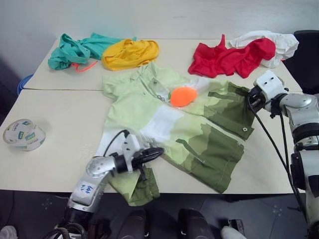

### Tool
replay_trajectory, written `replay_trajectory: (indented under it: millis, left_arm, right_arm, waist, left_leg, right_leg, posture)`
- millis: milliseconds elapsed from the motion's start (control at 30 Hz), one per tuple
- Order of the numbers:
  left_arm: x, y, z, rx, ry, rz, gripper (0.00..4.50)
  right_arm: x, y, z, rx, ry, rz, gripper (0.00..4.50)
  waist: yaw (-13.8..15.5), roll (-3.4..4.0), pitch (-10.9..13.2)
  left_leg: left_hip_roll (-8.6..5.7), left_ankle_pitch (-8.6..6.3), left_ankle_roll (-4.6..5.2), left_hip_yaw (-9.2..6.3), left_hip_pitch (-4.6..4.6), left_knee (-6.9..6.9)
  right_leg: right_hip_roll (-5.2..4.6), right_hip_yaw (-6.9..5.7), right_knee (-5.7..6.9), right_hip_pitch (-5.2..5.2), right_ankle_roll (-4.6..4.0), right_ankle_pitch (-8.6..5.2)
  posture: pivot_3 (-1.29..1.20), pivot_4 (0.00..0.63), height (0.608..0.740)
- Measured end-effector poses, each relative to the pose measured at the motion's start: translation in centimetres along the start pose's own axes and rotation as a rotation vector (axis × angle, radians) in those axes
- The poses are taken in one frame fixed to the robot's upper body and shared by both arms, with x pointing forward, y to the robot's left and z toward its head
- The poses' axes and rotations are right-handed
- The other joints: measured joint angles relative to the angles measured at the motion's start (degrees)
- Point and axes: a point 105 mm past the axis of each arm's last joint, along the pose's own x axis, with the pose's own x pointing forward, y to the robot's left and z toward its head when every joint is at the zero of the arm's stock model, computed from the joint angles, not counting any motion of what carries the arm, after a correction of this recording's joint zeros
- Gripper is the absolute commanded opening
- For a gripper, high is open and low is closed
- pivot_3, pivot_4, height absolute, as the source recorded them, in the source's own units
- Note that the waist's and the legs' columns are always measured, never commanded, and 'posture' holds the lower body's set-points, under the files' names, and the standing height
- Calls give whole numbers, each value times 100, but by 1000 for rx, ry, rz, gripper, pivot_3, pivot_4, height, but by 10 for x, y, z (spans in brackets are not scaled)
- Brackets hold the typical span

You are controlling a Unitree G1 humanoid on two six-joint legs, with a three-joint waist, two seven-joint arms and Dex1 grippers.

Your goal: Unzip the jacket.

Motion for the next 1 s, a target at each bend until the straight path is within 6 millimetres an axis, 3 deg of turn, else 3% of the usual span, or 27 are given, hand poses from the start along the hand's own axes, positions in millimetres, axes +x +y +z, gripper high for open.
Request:
replay_trajectory:
  millis: [133, 200, 267, 367, 500, 567, 667, 800, 900, 1000]
  left_arm:
    - [-39, 33, 6, 73, 67, 84, 2252]
    - [-52, 42, 3, 96, 110, 92, 2720]
    - [-81, 64, -6, 160, 216, 123, 3412]
    - [-104, 89, -11, 262, 307, 160, 4390]
    - [-112, 118, -7, 327, 330, 242, 4472]
    - [-107, 131, -2, 155, 248, 309, 4472]
    - [-83, 129, 4, -72, 115, 268, 4472]
    - [-55, 136, 9, -275, 41, 272, 4472]
    - [-38, 154, 10, -359, 23, 345, 4472]
    - [-27, 164, 0, -423, 57, 403, 4472]
  right_arm:
    - [-15, -14, 0, -26, -15, 0, 2132]
    - [-23, -21, -2, -48, -15, -3, 2638]
    - [-42, -31, -3, -58, -31, 29, 3407]
    - [-58, -17, 4, -32, -124, 214, 4485]
    - [-76, 33, 1, 1, -211, 516, 4500]
    - [-85, 70, 1, 16, -272, 629, 4500]
    - [-93, 109, 11, 30, -363, 710, 4500]
    - [-107, 126, 31, 76, -495, 678, 4500]
    - [-115, 140, 33, 135, -532, 675, 4500]
    - [-119, 151, 33, 180, -539, 680, 4500]
  waist:
    - [2, 12, 7]
    - [30, 14, 8]
    - [35, 16, 9]
    - [12, 17, 9]
    - [35, 15, 9]
    - [71, 15, 9]
    - [66, 15, 9]
    - [96, 4, 5]
    - [176, -2, 2]
    - [185, -3, 2]
  left_leg:
    - [3, -2, -2, 1, 0, 0]
    - [3, -2, -2, -2, -2, 0]
    - [4, -5, -4, 0, -1, -1]
    - [10, -7, -3, 4, 4, -1]
    - [26, -16, -11, 0, 3, 7]
    - [26, -18, -11, 0, 0, 13]
    - [17, -18, -4, 6, 0, 28]
    - [19, -18, -4, 3, 3, 38]
    - [19, -18, -4, 4, 4, 37]
    - [12, -19, -1, 10, 3, 35]
  right_leg:
    - [2, 2, -6, 0, -1, 0]
    - [2, -1, -8, 0, -1, 0]
    - [4, 1, -12, 0, -2, 0]
    - [8, 1, -11, 4, -5, 3]
    - [8, -4, -5, 4, -5, 4]
    - [9, -26, 11, -2, -5, 4]
    - [2, -26, 21, -1, -4, 4]
    - [8, -26, 25, 3, -2, 6]
    - [10, -25, 25, 3, -2, 6]
    - [7, -20, 22, 2, -1, 7]
  posture:
    - [0, 150, 740]
    - [0, 150, 740]
    - [0, 150, 740]
    - [0, 150, 740]
    - [0, 150, 740]
    - [0, 150, 740]
    - [0, 150, 740]
    - [0, 150, 740]
    - [0, 150, 740]
    - [0, 150, 740]
